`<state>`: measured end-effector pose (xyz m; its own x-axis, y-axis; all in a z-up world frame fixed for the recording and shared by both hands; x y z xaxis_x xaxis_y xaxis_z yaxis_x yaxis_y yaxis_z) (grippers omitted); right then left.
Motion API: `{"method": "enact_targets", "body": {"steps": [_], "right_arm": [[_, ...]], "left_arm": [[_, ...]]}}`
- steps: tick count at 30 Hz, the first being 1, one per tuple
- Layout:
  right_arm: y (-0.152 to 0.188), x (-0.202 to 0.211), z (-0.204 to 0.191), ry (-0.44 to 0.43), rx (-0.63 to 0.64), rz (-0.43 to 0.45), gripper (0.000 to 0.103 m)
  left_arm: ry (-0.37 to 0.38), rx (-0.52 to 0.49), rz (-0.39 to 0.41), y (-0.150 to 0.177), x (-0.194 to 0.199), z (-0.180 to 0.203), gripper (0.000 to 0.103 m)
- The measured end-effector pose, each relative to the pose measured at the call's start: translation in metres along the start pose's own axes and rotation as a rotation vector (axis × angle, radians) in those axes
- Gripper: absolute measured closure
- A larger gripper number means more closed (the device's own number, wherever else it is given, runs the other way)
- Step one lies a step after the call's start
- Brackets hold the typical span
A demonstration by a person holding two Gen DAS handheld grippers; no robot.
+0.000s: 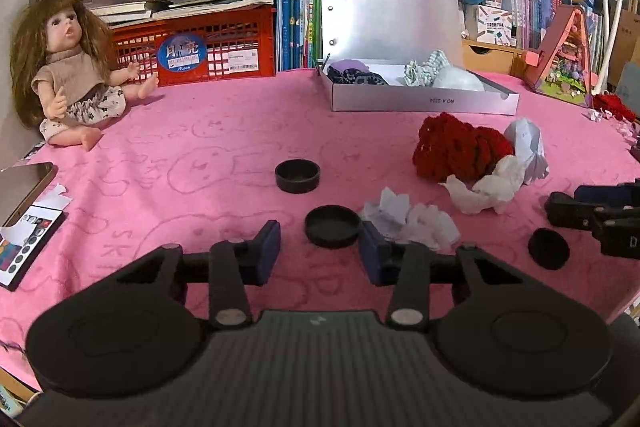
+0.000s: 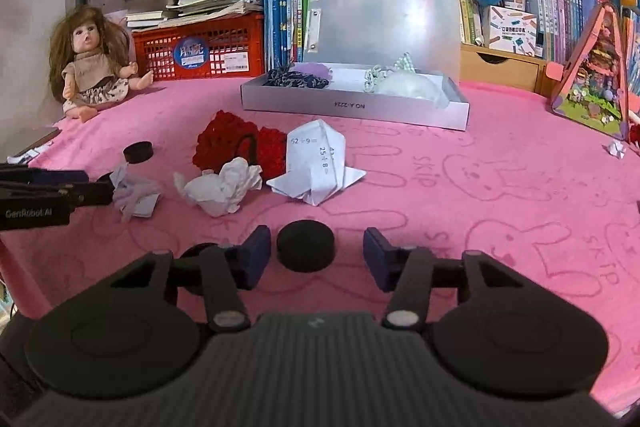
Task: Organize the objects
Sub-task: 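Grasp a round black lid with the left tool while the right tool grasps another black lid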
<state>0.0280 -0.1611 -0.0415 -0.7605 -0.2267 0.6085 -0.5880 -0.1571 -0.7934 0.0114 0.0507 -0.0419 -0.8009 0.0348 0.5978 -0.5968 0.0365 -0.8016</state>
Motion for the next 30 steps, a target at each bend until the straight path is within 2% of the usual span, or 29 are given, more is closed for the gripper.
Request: {"method": "enact_targets", "body": {"steps": [2,5,11,16,20,30], "right_arm": [[0.0,0.0,0.0,-0.002,0.001,0.001,0.054],[-0.001,0.0,-0.002,-0.003,0.011,0.001,0.066],[-0.002,-0.001,-0.007,-0.013,0.037,0.002,0.067],[-0.002,-0.001,-0.007,-0.015,0.035,0.004,0.067],[-0.004,-0.002,-0.005,-0.013,0.023,0.005,0.067],[-0.005,-0.003,0.002,-0.004,-0.025,0.007,0.066]], "left_arm": [[0.0,0.002,0.0,-0.002,-0.002,0.0,0.055],[-0.002,-0.002,-0.002,-0.003,-0.004,0.001,0.055],[-0.017,0.006,-0.004,-0.006,-0.007,0.004,0.055],[-0.009,0.0,-0.003,-0.007,-0.007,0.004,0.066],[-0.014,-0.014,0.001,-0.009,-0.011,0.007,0.066],[-0.01,0.032,-0.004,-0.014,-0.016,0.006,0.066]]}}
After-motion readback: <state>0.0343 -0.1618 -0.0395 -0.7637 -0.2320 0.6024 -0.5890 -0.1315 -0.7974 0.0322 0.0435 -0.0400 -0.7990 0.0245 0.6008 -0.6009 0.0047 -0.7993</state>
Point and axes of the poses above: each gripper's, at about its wrist camera, not at the fingertips, and x roughly against the way its jaws point, z to its right, y to its underside, the point moved 4 cm from there along -x, roughly the way its jaws point, and after that the axes turned 8 degrees about -z, right-handed, at the moved point
